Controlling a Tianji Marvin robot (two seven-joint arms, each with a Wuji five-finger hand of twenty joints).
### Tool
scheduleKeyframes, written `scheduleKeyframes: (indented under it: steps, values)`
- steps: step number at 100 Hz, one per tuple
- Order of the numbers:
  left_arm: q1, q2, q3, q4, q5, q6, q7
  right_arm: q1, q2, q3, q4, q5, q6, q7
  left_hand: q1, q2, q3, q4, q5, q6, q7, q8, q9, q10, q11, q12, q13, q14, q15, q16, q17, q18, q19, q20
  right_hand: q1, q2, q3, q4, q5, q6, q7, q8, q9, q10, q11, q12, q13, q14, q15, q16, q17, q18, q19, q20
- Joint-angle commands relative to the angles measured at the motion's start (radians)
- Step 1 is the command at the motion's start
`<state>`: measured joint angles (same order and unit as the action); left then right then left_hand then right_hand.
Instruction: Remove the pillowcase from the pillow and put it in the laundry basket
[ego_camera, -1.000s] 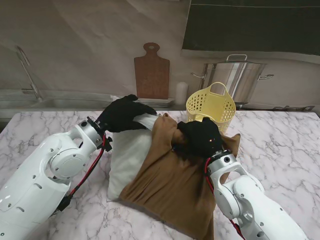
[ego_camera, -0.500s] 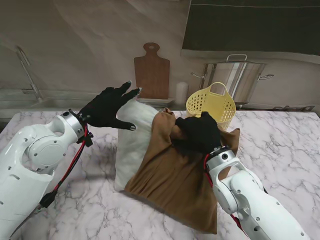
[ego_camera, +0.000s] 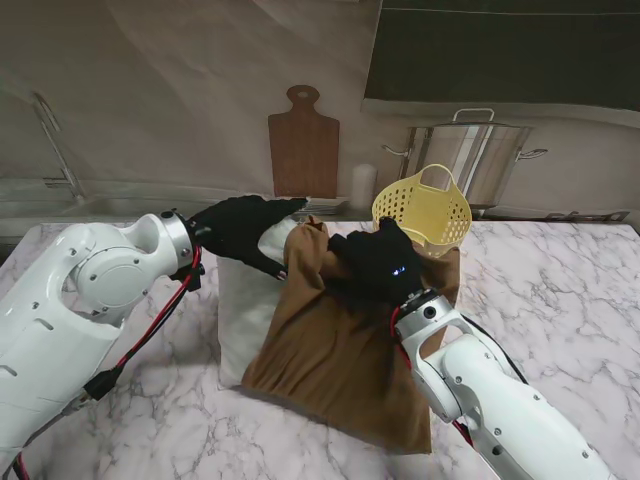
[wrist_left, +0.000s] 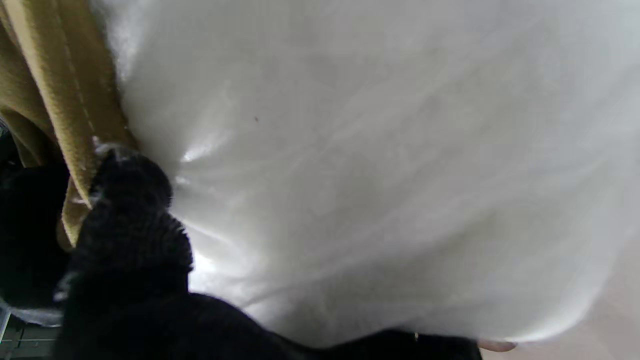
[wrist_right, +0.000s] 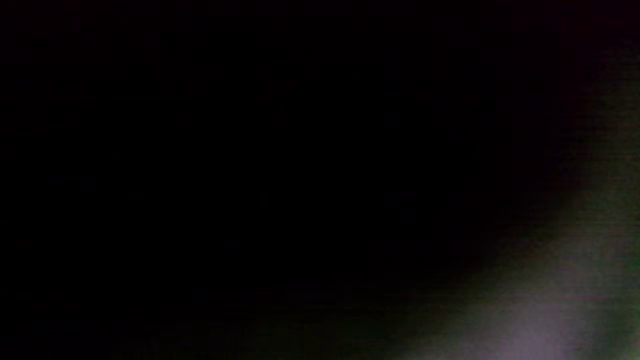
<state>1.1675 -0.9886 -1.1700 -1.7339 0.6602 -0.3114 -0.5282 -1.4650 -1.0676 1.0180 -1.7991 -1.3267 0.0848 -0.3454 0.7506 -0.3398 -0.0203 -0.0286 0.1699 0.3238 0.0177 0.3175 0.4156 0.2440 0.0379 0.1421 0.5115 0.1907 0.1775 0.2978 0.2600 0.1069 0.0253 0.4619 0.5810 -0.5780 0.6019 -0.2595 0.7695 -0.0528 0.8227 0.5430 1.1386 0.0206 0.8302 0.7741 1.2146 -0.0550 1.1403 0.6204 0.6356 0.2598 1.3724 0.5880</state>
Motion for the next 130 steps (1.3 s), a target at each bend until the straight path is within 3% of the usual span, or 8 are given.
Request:
scheduleKeyframes:
  steps: [1,13,24,45,54,94,121,130]
  values:
    - [-0.005,-0.014,0.019,0.015,0.01,0.01,-0.004,0.005,-0.004,-0.002,-0.001,0.001,0.005,-0.007,0.081,-0.03,0.031,0.021,0.022,0.03,0.029,0.035,0.092,-0.045,0.036,0.033,0.084,-0.063,0.032,0.032,0.044,-0.036,0.726,0.034,0.207,0.136,0.184,0.075,0.048,-0.219,0.113,0.05,0.062,-0.004,0.125,0.041,0.112,-0.204,0.3,0.077,-0.01,-0.025,0.012,-0.011]
    - [-0.013,-0.028,0.057,0.051,0.033,0.029,0.068,0.0,-0.005,0.0,0.0,0.008,0.005,-0.012,0.336,0.029,0.05,0.037,0.402,-0.147,0.236,0.163,0.451,-0.199,0.195,0.125,0.364,-0.12,0.171,0.148,0.234,-0.078,0.975,0.113,0.208,0.151,0.166,0.075,0.037,-0.234,0.106,0.054,0.05,-0.019,0.115,0.038,0.112,-0.192,0.266,0.063,-0.015,-0.023,0.007,-0.016]
    - [-0.012,-0.043,0.086,0.087,0.029,0.037,0.145,-0.01,-0.007,0.007,-0.003,0.016,0.004,-0.017,0.507,-0.004,0.062,0.048,0.589,-0.325,0.554,0.382,0.765,-0.257,0.089,0.419,0.514,-0.118,0.338,0.28,0.366,-0.098,1.178,0.173,0.211,0.166,0.14,0.078,0.022,-0.242,0.101,0.042,0.034,-0.043,0.101,0.03,0.113,-0.168,0.209,0.041,-0.021,-0.02,0.0,-0.021]
    - [0.003,-0.057,0.093,0.109,0.074,0.011,0.246,-0.051,-0.009,0.038,-0.022,0.044,-0.007,0.004,0.506,-0.018,0.106,0.066,0.553,-0.379,0.723,0.37,0.765,-0.22,0.134,0.55,0.517,-0.093,0.413,0.362,0.381,-0.127,1.254,0.184,0.125,0.155,0.085,0.122,-0.166,-0.11,0.017,-0.148,-0.126,-0.039,-0.078,-0.063,0.001,-0.035,-0.202,-0.029,-0.128,0.054,-0.125,-0.032]
    - [0.017,-0.061,0.081,0.106,0.096,-0.004,0.284,-0.092,-0.008,0.076,-0.05,0.055,-0.027,0.024,0.512,-0.007,0.115,0.064,0.533,-0.386,0.752,0.367,0.751,-0.216,0.146,0.566,0.509,-0.092,0.421,0.375,0.371,-0.125,1.253,0.188,-0.084,0.201,0.007,0.197,-0.185,-0.009,-0.335,-0.009,-0.307,0.011,-0.17,-0.184,-0.165,0.032,-0.46,-0.037,-0.21,0.091,-0.213,-0.042]
    - [0.078,-0.061,0.02,0.072,0.13,-0.036,0.318,-0.358,-0.02,0.371,-0.248,0.154,-0.193,0.051,0.517,0.003,0.121,0.064,0.507,-0.384,0.793,0.348,0.728,-0.198,0.168,0.585,0.497,-0.083,0.435,0.397,0.36,-0.119,1.247,0.202,-0.308,0.142,-0.064,0.181,-0.327,0.104,-0.565,-0.115,-0.656,0.115,-0.427,-0.452,-0.569,0.167,-0.92,-0.251,-0.405,0.131,-0.381,-0.07]
    - [0.125,-0.062,-0.026,0.031,0.159,-0.079,0.356,-0.473,-0.027,0.531,-0.295,0.161,-0.179,0.079,0.519,0.011,0.12,0.063,0.498,-0.385,0.799,0.348,0.717,-0.204,0.178,0.586,0.491,-0.083,0.43,0.399,0.354,-0.117,1.238,0.205,0.051,0.126,-0.172,0.213,-0.465,0.09,-0.636,-0.121,-0.71,0.099,-0.481,-0.553,-0.421,0.165,-0.884,-0.237,-0.274,0.097,-0.33,-0.033]
    - [0.137,-0.062,-0.035,0.017,0.169,-0.093,0.363,-0.469,-0.025,0.537,-0.285,0.144,-0.143,0.101,0.519,0.013,0.119,0.063,0.496,-0.387,0.8,0.348,0.717,-0.212,0.178,0.587,0.493,-0.083,0.43,0.4,0.357,-0.118,1.237,0.206,0.094,0.115,0.013,0.206,-0.45,0.052,-0.608,-0.115,-0.668,0.076,-0.453,-0.54,-0.344,0.126,-0.794,-0.155,-0.224,0.056,-0.243,0.015]
